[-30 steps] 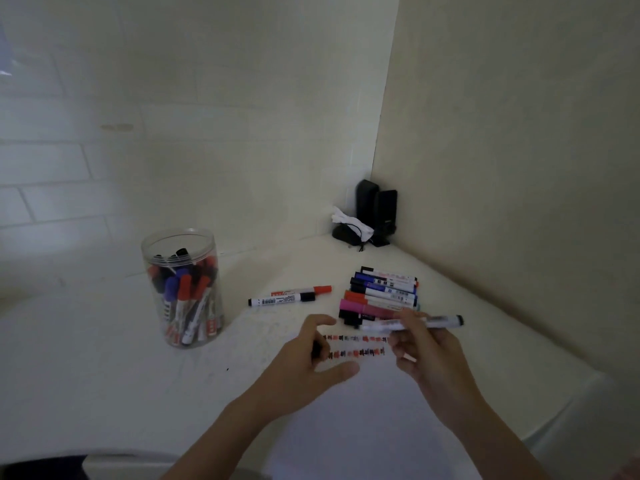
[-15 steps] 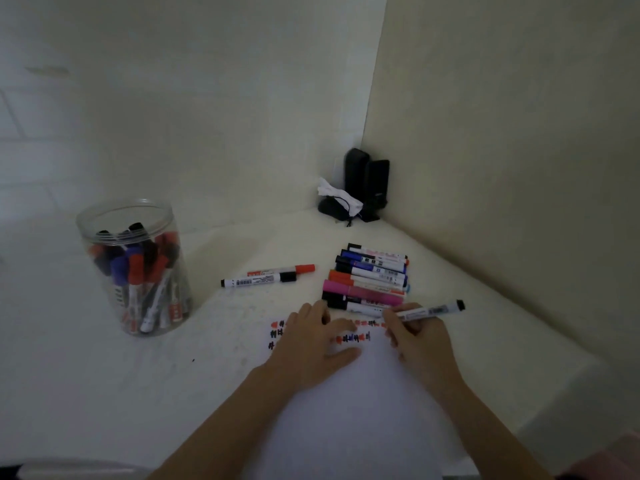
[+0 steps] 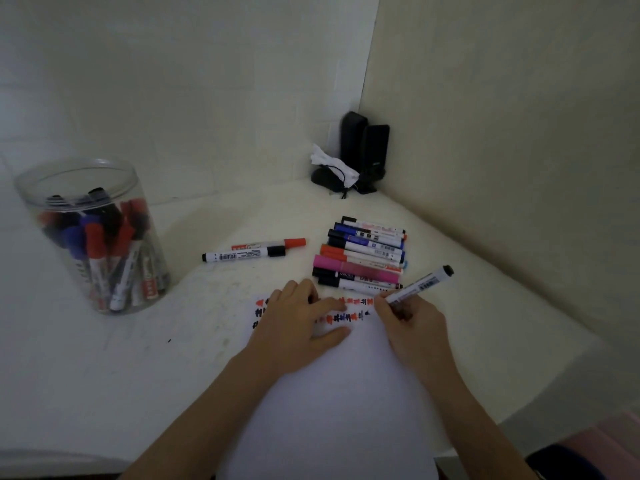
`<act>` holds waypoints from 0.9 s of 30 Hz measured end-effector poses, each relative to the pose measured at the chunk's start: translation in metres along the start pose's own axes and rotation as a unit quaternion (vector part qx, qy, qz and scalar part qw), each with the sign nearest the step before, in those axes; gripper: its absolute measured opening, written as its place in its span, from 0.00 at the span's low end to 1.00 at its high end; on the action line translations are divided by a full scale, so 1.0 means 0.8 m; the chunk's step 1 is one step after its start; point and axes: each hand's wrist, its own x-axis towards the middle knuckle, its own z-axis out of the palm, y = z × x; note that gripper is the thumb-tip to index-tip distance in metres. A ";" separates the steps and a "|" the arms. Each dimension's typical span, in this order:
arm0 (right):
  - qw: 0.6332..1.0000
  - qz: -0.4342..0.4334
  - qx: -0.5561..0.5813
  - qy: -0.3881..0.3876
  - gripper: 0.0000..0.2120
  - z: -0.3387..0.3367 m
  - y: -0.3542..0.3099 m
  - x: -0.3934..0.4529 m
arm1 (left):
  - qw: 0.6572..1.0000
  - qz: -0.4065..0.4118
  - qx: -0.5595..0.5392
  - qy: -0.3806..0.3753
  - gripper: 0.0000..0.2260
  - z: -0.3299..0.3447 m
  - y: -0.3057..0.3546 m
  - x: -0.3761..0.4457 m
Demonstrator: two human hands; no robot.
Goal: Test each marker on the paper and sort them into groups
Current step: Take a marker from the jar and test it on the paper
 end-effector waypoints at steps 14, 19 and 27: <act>1.000 -0.008 0.012 -0.012 0.05 0.002 0.002 -0.002 | 1.000 -0.015 0.013 -0.014 0.21 -0.002 0.002 0.000; 1.000 -0.012 0.006 0.010 0.05 0.000 0.001 -0.002 | 1.000 -0.017 0.006 -0.018 0.22 -0.003 0.003 0.000; 1.000 -0.017 -0.003 0.003 0.06 0.002 0.002 -0.002 | 1.000 -0.016 0.005 -0.023 0.22 -0.002 0.002 0.001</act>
